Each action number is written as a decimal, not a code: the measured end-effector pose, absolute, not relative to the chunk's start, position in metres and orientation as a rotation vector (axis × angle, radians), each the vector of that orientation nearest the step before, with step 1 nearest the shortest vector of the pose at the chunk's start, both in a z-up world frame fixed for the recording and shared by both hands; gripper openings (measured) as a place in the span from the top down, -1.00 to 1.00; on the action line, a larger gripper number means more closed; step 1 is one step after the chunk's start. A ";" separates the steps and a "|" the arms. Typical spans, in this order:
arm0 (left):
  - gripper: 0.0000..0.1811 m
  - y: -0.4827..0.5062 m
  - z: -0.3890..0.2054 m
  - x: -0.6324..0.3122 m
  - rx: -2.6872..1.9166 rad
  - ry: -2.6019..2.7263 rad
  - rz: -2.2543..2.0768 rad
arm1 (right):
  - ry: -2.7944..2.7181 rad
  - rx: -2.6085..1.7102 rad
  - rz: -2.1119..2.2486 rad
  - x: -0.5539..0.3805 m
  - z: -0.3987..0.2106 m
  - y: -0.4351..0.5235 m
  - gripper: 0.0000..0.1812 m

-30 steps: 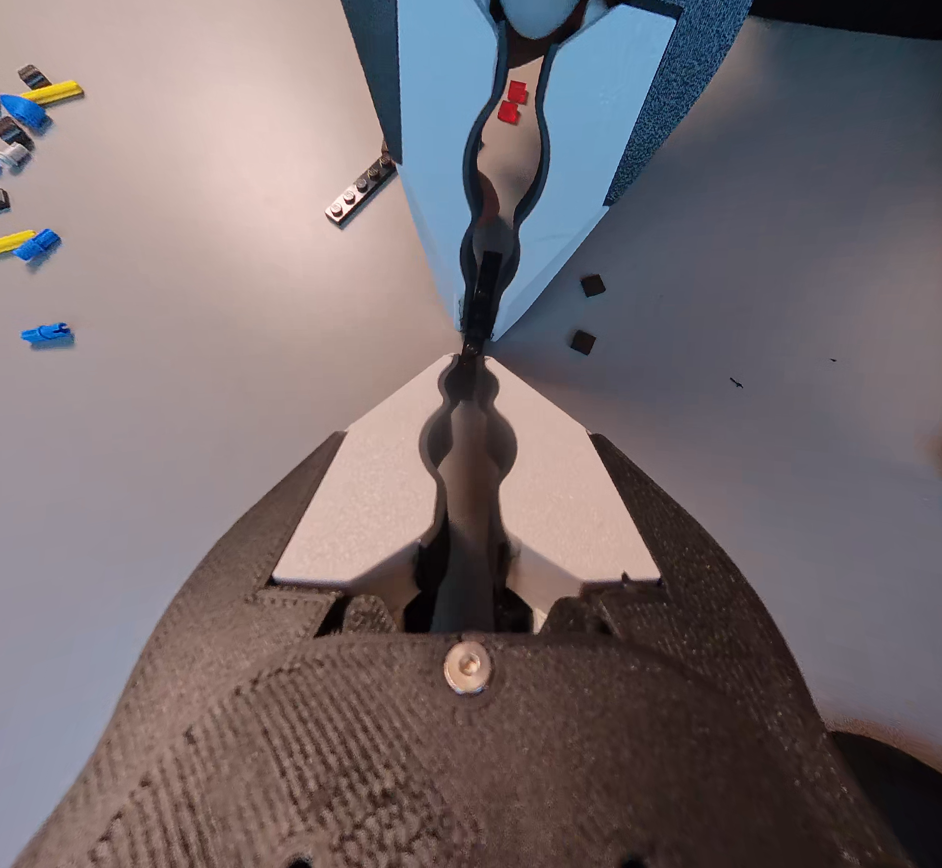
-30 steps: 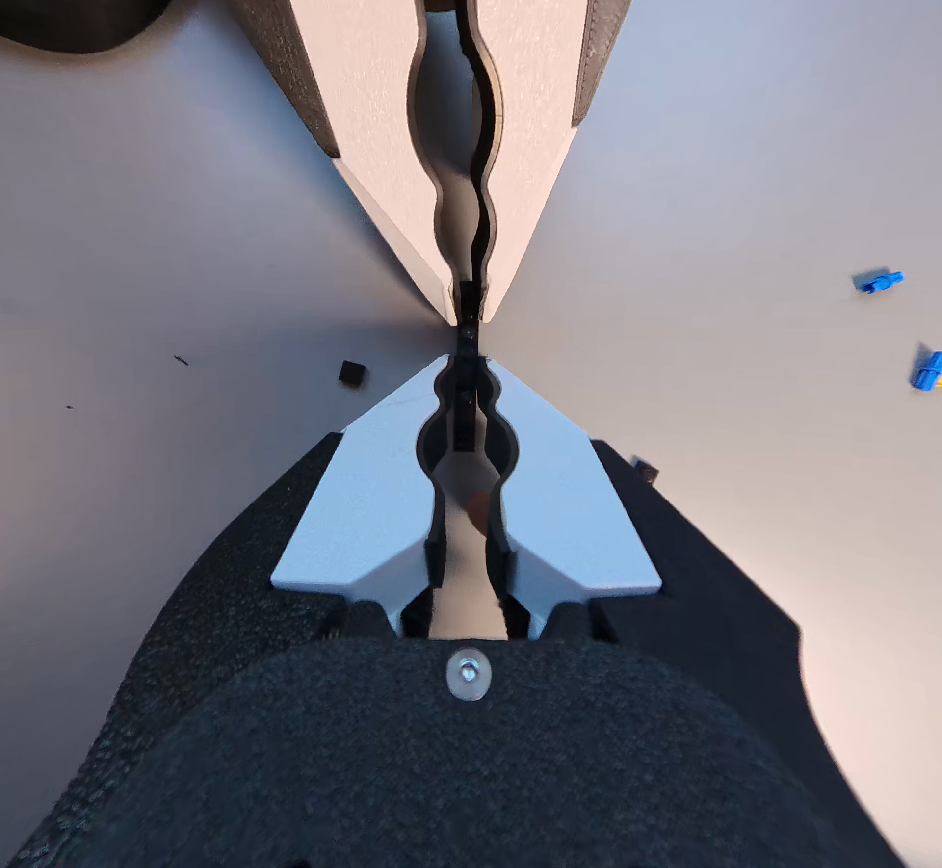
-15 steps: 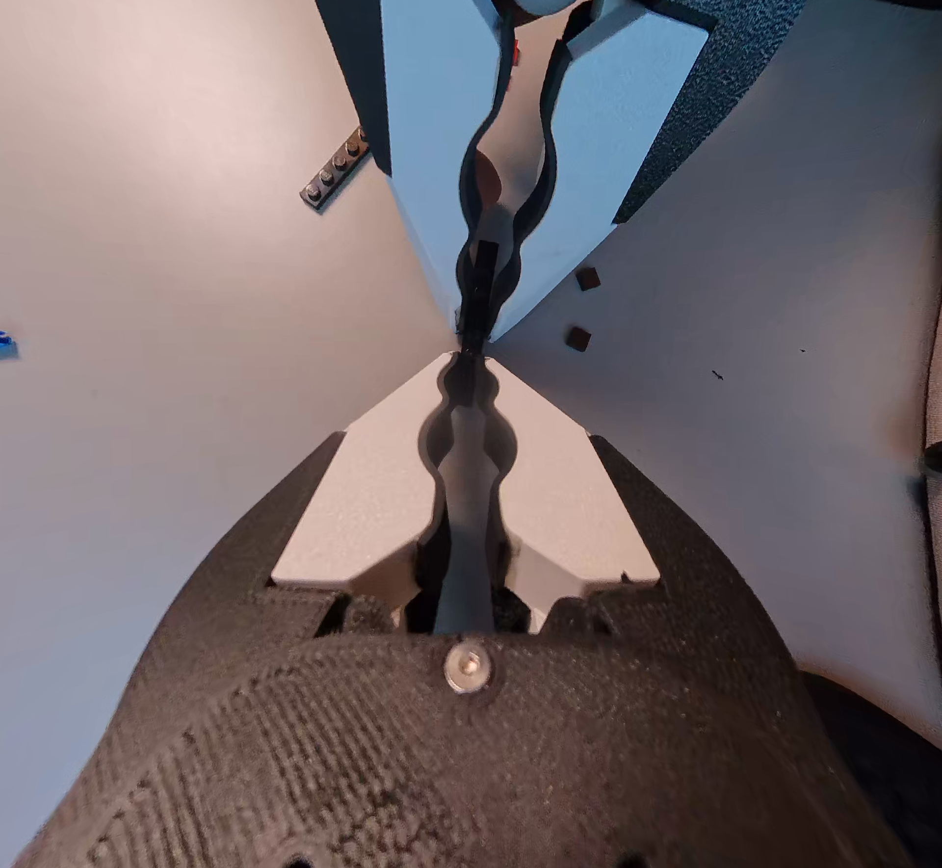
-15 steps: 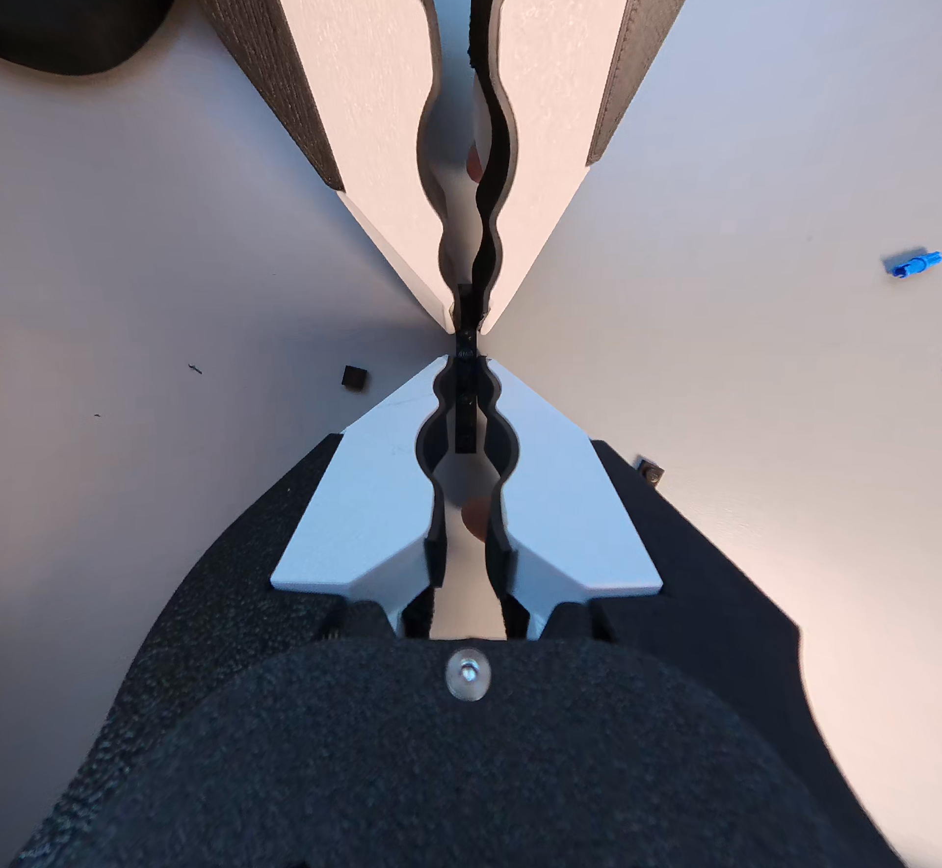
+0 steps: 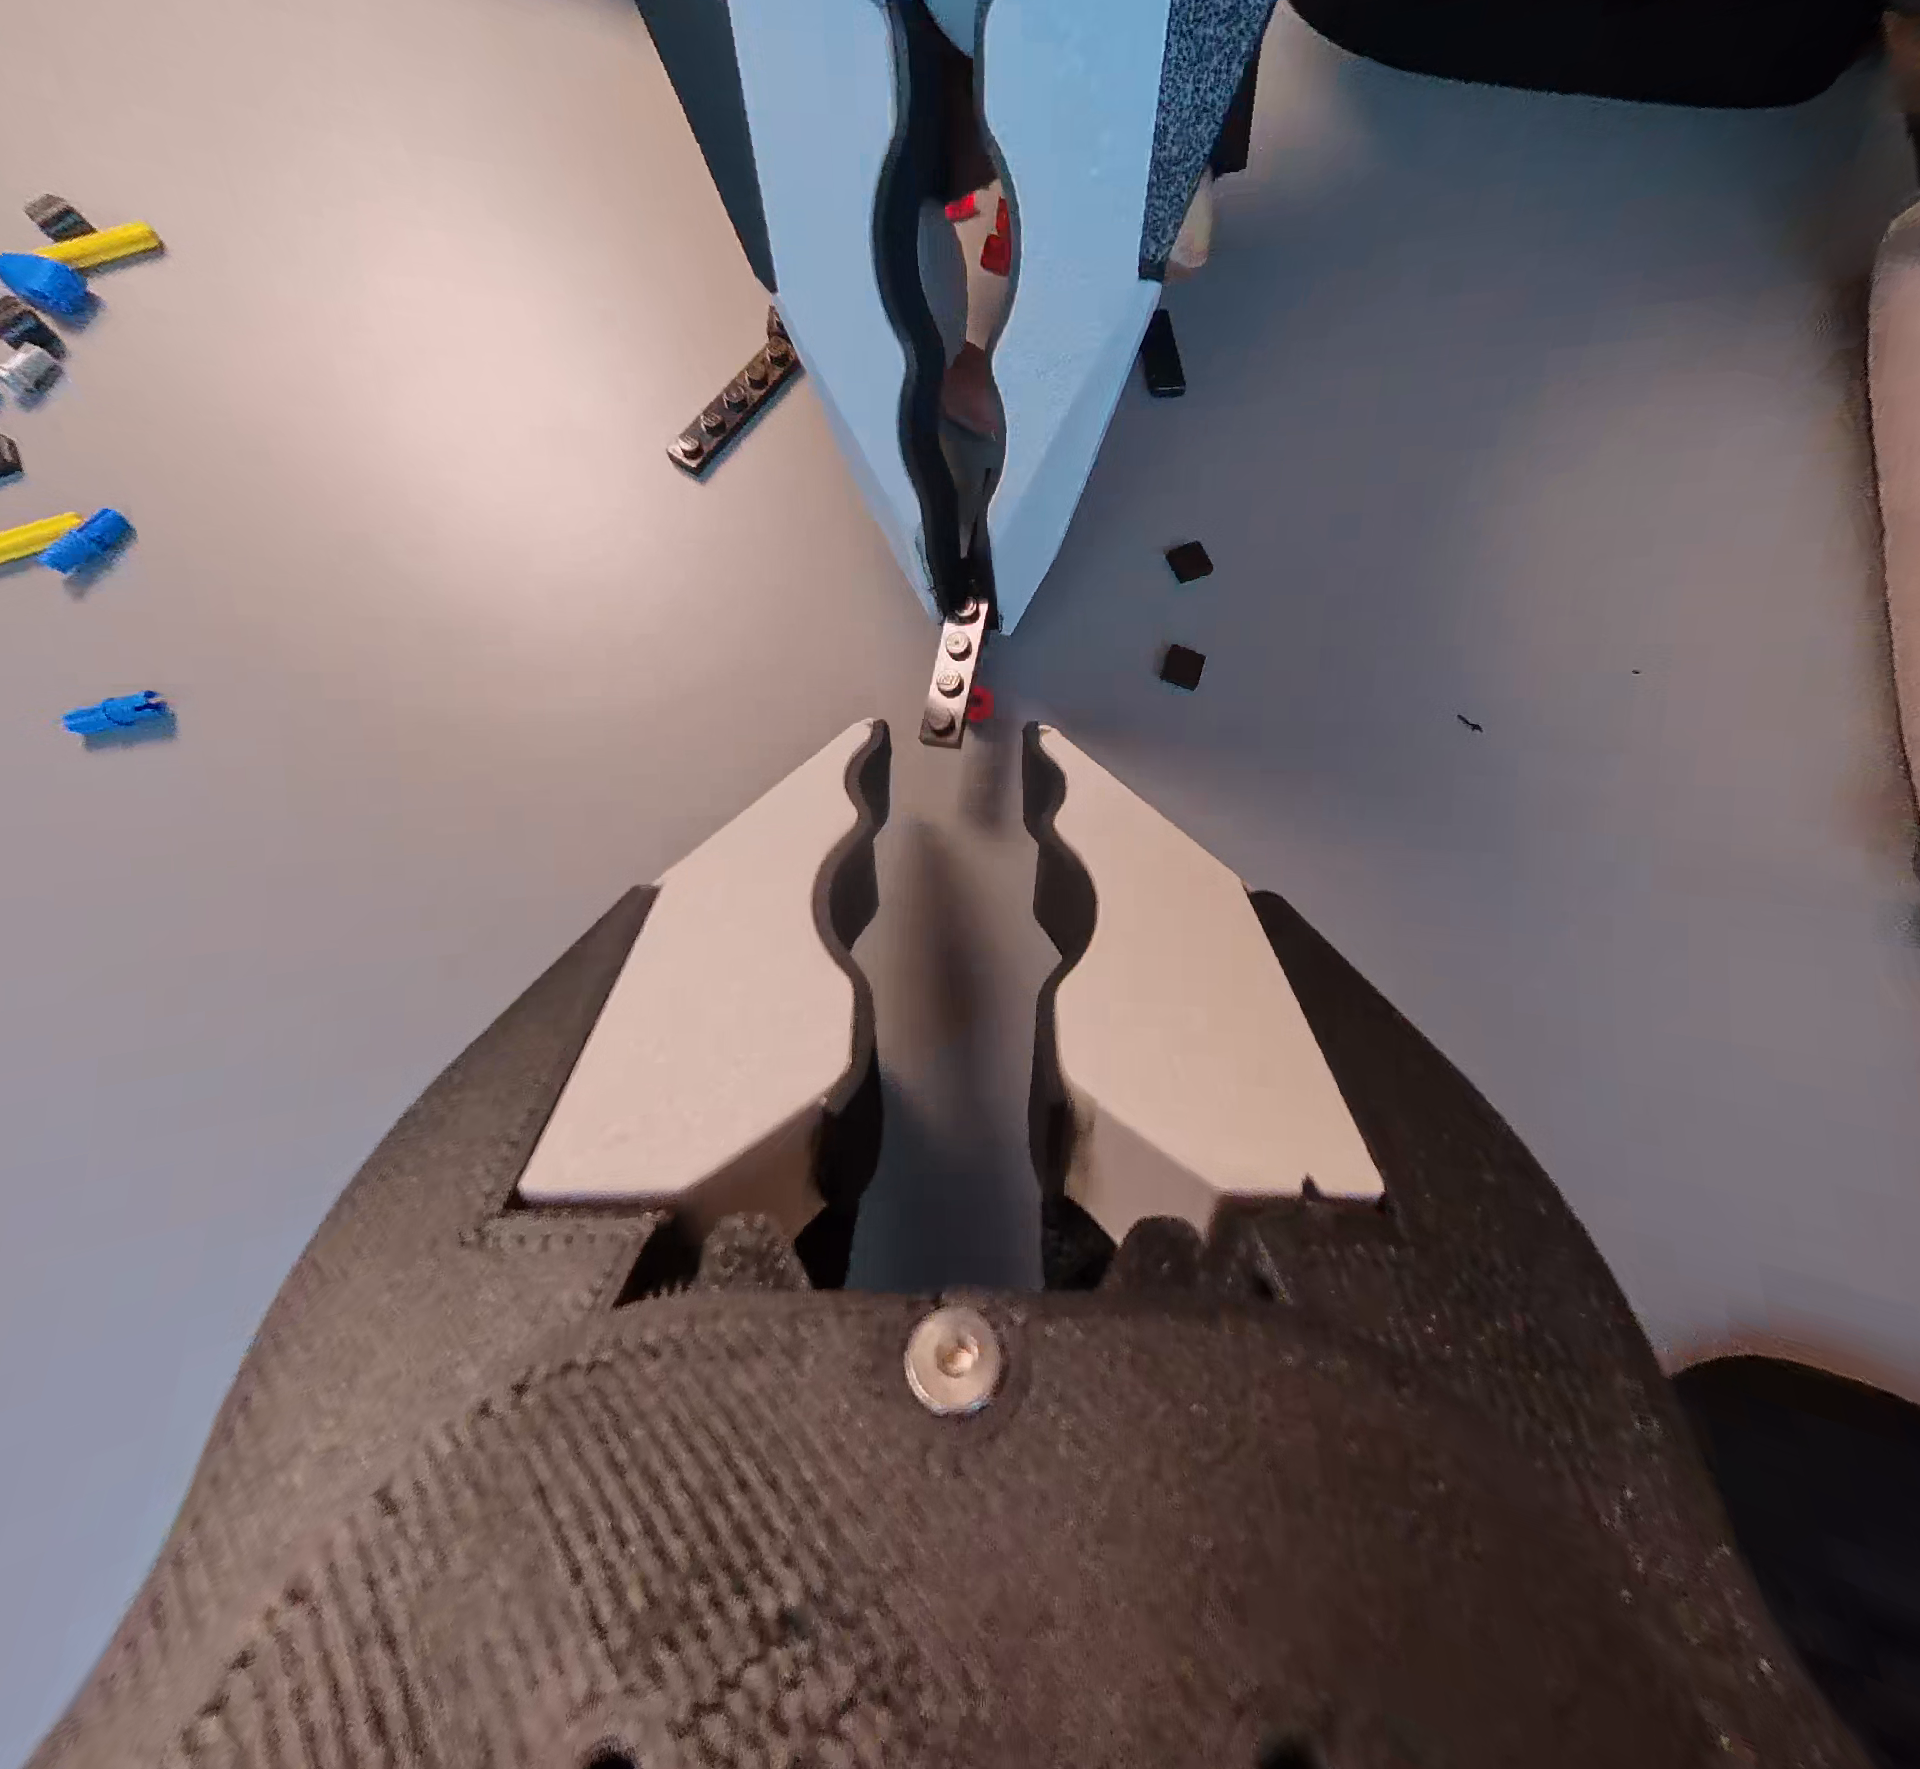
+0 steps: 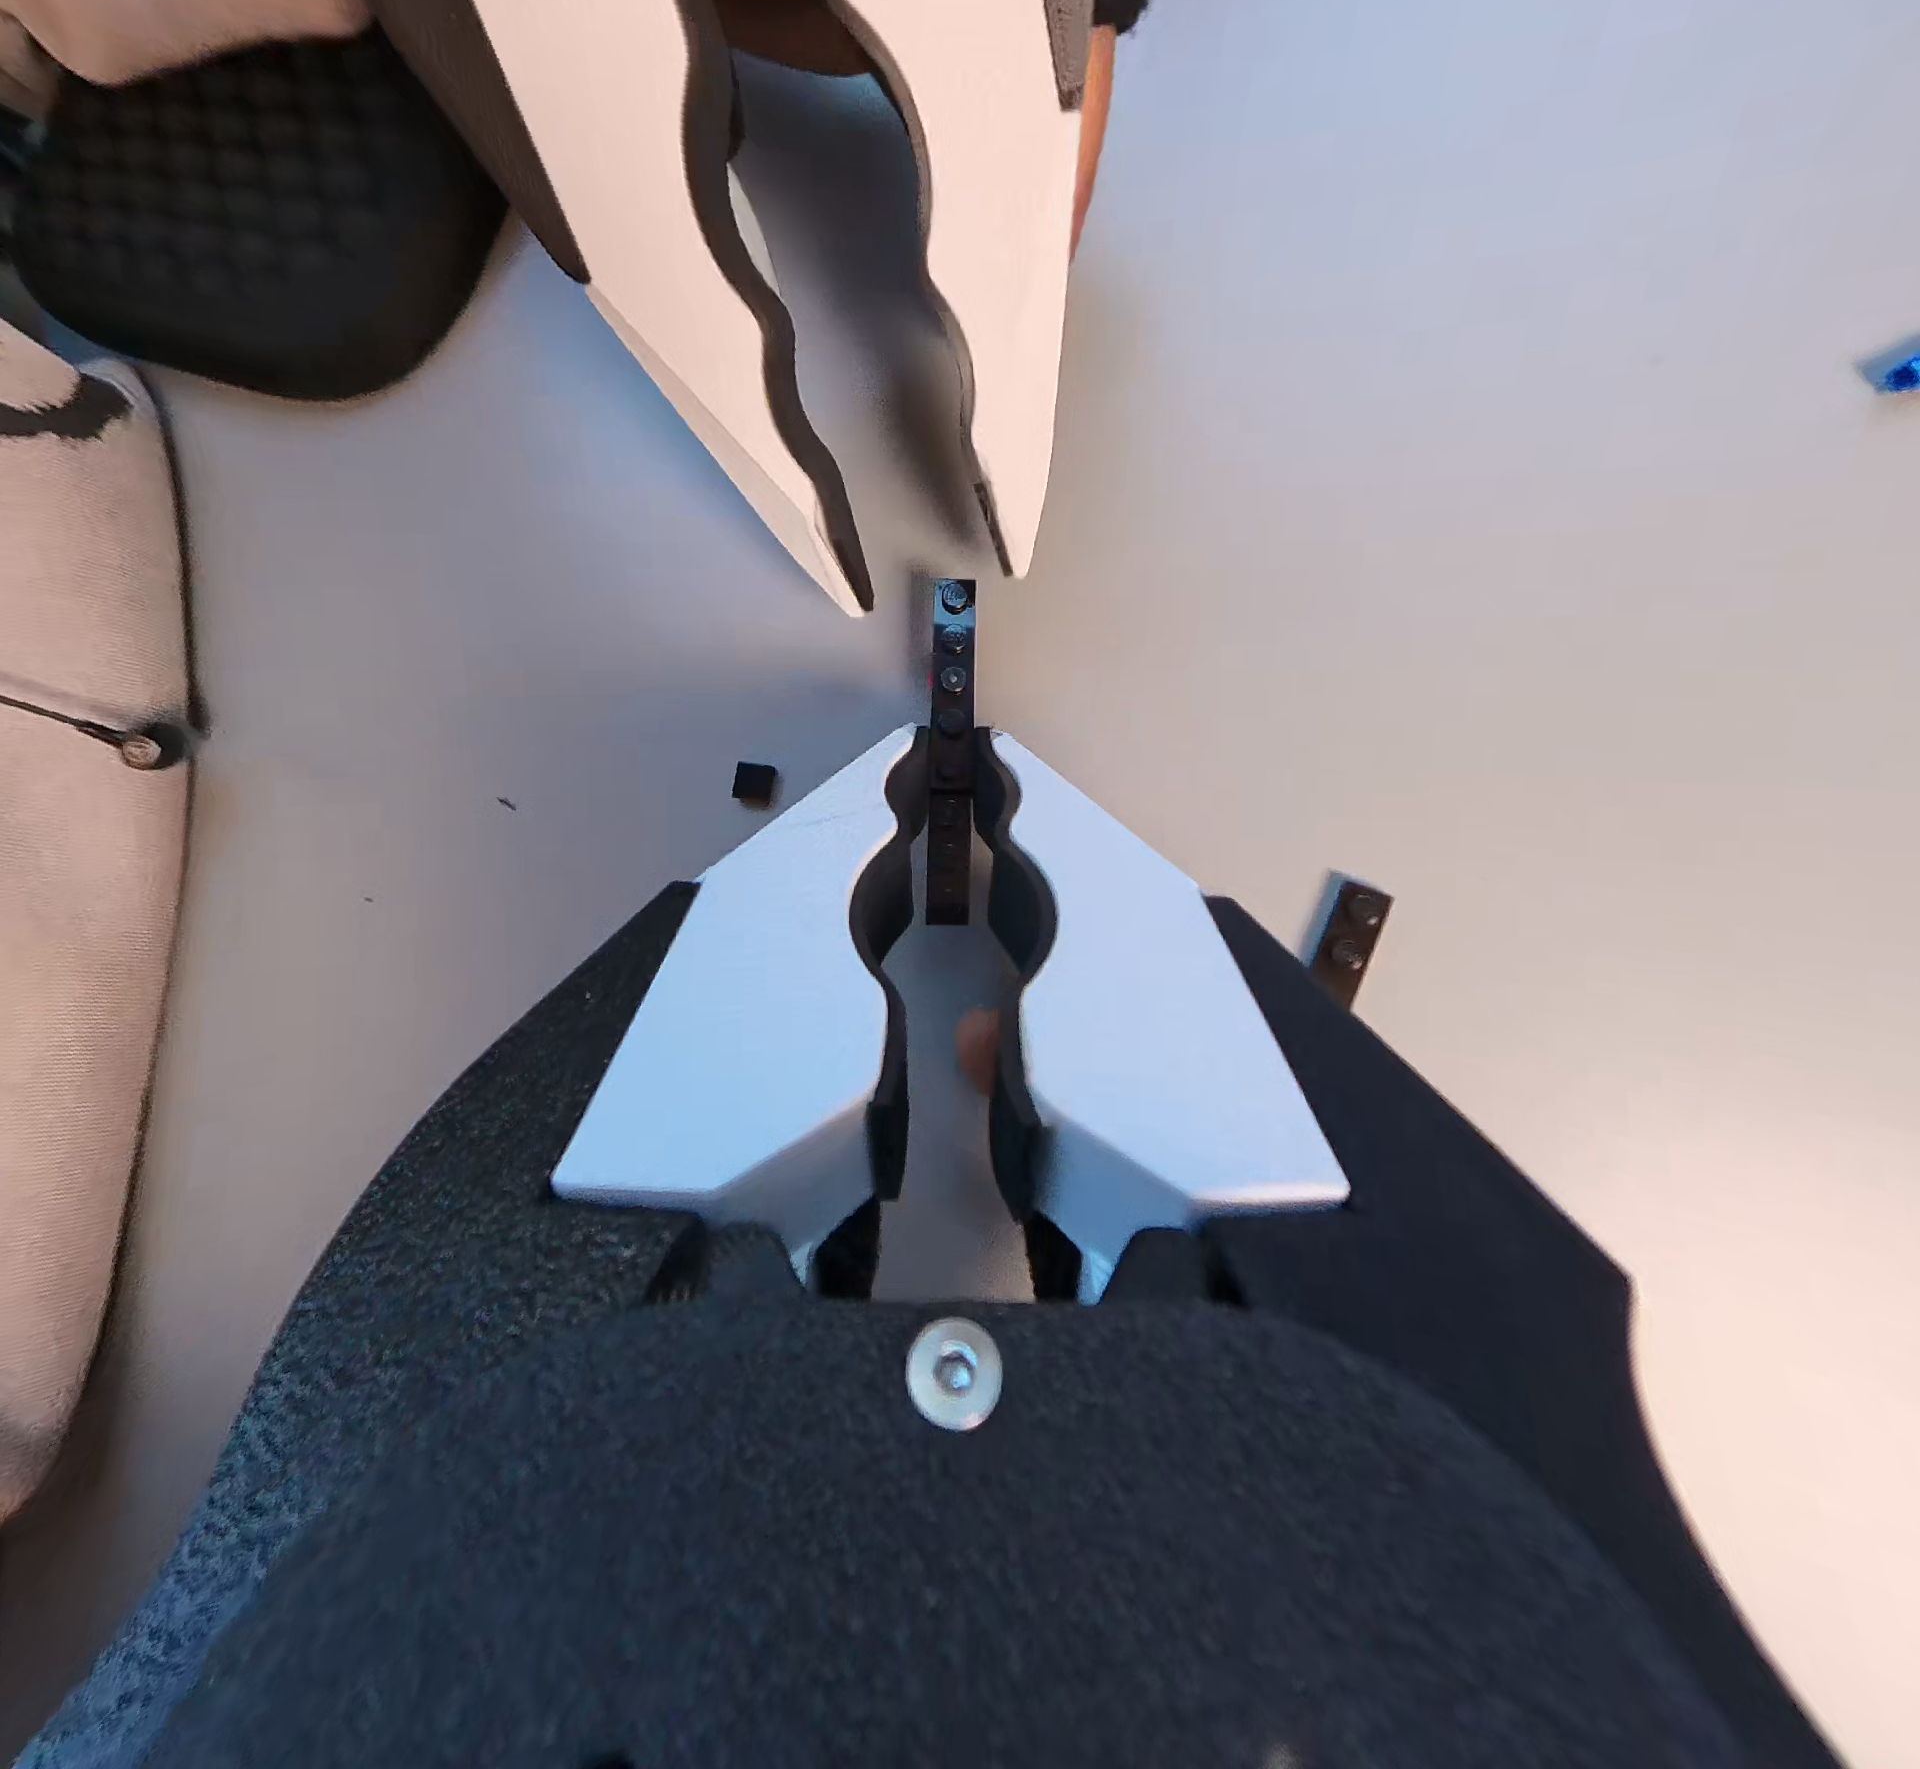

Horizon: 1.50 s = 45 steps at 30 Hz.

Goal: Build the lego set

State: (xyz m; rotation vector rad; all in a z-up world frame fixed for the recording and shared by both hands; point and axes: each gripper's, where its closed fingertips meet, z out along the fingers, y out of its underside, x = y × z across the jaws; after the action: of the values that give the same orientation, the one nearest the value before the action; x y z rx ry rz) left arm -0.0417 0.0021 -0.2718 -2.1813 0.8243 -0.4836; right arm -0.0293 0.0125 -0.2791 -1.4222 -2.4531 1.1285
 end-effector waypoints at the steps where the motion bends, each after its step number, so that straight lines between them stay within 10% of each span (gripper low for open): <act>1: 0.75 0.003 -0.271 -0.043 -2.170 0.826 -0.476 | -2.435 -1.452 1.168 -0.030 -0.277 0.013 0.94; 45: 0.94 0.001 -0.282 -0.037 -2.164 0.908 -0.439 | -2.480 -1.186 0.813 -0.034 -0.280 0.007 0.94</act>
State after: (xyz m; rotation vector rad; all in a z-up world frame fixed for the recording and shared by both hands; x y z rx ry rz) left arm -0.0371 0.0012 -0.2821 -2.1637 0.9076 -0.4393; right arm -0.0343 0.0066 -0.2797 -1.1859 -2.4798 0.8127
